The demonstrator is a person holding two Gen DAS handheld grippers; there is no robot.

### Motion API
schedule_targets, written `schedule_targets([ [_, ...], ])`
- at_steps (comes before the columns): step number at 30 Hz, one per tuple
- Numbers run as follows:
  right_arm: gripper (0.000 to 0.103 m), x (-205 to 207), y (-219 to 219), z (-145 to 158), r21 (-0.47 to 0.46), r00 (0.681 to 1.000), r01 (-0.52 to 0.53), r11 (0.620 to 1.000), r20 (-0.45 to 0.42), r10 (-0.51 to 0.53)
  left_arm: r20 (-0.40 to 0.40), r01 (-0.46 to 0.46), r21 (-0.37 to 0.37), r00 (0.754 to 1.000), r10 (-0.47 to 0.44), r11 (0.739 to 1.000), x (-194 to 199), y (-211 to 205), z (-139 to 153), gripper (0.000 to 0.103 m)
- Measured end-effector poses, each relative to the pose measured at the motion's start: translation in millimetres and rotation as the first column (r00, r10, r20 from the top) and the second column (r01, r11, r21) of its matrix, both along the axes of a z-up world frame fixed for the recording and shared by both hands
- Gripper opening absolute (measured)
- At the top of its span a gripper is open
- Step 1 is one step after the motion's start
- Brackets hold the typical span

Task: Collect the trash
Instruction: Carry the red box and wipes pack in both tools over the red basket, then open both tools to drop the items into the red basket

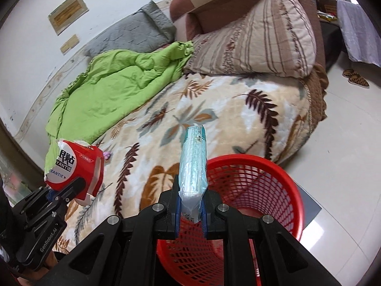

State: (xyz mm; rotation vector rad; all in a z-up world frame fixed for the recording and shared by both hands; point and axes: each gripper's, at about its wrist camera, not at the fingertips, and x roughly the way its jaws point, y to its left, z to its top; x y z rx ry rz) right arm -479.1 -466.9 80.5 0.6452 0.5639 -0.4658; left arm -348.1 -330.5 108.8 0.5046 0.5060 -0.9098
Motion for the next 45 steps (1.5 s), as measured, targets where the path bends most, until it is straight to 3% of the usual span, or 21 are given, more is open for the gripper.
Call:
schedule_targets([
  [5,0.013,-9,-8,-6,0.011,1.0,0.018,1.0,-0.017,-0.018,-0.091,0.079,0.003,0.993,-0.078,0.997,-11,-20,-9,0.015],
  [12,0.017,-23,-22,-17,0.044,0.997,0.058,0.997,-0.045,-0.056,-0.263,0.177,0.001,0.95,-0.171,0.984,-16,-44,-25,0.016],
  [14,0.028,-26,-24,-19,0.056,0.997,0.068,0.996,-0.052,-0.065,-0.314,0.181,-0.015,0.933,-0.176,0.983,-13,-46,-27,0.028],
  [16,0.043,-29,-24,-18,0.056,0.996,0.077,0.996,-0.041,-0.074,-0.34,0.174,-0.04,0.924,-0.177,0.984,-10,-44,-26,0.049],
  [21,0.043,-29,-21,-8,0.032,0.996,0.083,0.996,-0.032,-0.082,-0.365,0.147,-0.07,0.917,-0.163,0.987,-4,-35,-20,0.049],
  [31,0.043,18,12,9,0.007,0.998,-0.047,0.999,-0.03,0.047,-0.353,-0.04,-0.099,0.936,0.003,0.994,49,30,-1,0.055],
  [36,0.045,59,42,16,-0.012,0.987,-0.154,0.988,-0.045,0.154,-0.356,-0.154,-0.103,0.928,0.108,0.983,83,76,3,0.056],
  [41,0.045,111,82,24,-0.037,0.959,-0.28,0.959,-0.065,0.277,-0.358,-0.28,-0.138,0.908,0.216,0.95,117,130,11,0.059],
  [45,0.045,151,114,30,-0.059,0.927,-0.373,0.926,-0.073,0.368,-0.355,-0.406,-0.165,0.875,0.33,0.899,150,179,15,0.063],
])
